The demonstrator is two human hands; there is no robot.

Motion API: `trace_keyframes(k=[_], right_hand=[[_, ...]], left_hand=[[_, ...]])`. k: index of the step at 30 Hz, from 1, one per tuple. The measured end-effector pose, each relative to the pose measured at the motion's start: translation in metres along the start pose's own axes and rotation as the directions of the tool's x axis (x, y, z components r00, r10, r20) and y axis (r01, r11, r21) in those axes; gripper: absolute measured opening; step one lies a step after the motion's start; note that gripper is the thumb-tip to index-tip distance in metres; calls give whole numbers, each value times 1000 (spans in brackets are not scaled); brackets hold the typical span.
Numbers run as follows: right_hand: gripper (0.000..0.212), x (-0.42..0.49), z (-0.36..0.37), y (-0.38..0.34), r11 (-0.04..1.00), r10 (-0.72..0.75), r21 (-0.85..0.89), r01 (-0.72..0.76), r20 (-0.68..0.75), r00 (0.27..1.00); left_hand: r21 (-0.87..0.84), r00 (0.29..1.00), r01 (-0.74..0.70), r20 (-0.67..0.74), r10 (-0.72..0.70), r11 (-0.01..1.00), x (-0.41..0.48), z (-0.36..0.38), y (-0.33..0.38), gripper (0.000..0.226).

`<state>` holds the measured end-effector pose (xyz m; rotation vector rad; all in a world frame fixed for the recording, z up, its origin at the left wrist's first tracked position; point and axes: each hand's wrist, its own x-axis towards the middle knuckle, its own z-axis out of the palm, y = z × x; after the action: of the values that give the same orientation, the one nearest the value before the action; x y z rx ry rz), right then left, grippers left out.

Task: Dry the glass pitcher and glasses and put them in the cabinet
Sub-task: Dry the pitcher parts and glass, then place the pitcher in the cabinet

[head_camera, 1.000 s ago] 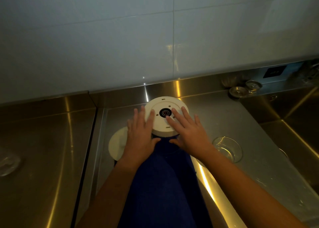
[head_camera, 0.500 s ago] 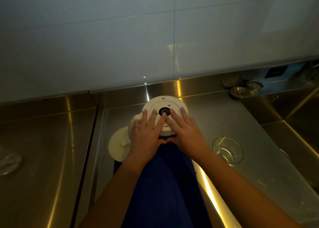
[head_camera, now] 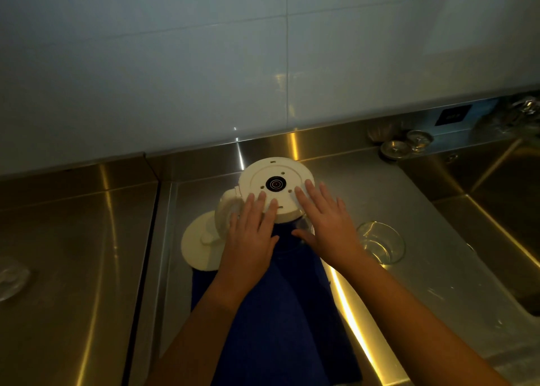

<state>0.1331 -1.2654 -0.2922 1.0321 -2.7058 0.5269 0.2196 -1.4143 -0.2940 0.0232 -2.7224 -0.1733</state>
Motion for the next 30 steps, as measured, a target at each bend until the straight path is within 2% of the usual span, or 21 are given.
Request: trace_keyframes(k=[3, 6, 12, 22, 26, 30], right_hand=[[81, -15, -3, -3, 997, 66, 43, -65, -19, 998], [77, -32, -5, -8, 995, 101, -20, -99, 81, 992], [75, -59, -8, -20, 980, 158, -142, -137, 153, 976], [72, -96, -24, -5, 961, 220, -183, -206, 55, 974], [74, -105, -34, 20, 966, 235, -131, -222, 90, 968], [78, -114, -46, 53, 963, 264, -82, -257, 97, 960]], left_hand=[[-8, 992, -127, -6, 127, 992, -12, 2, 22, 81], [-22, 990, -137, 42, 138, 990, -19, 7, 32, 84], [-49, 979, -167, 106, 171, 985, -36, 14, 36, 84], [-79, 967, -127, 213, 142, 989, -42, 23, 69, 88], [-86, 961, -98, 250, 116, 991, -32, 29, 91, 88], [-157, 945, -20, 319, 70, 987, -22, 29, 124, 77]])
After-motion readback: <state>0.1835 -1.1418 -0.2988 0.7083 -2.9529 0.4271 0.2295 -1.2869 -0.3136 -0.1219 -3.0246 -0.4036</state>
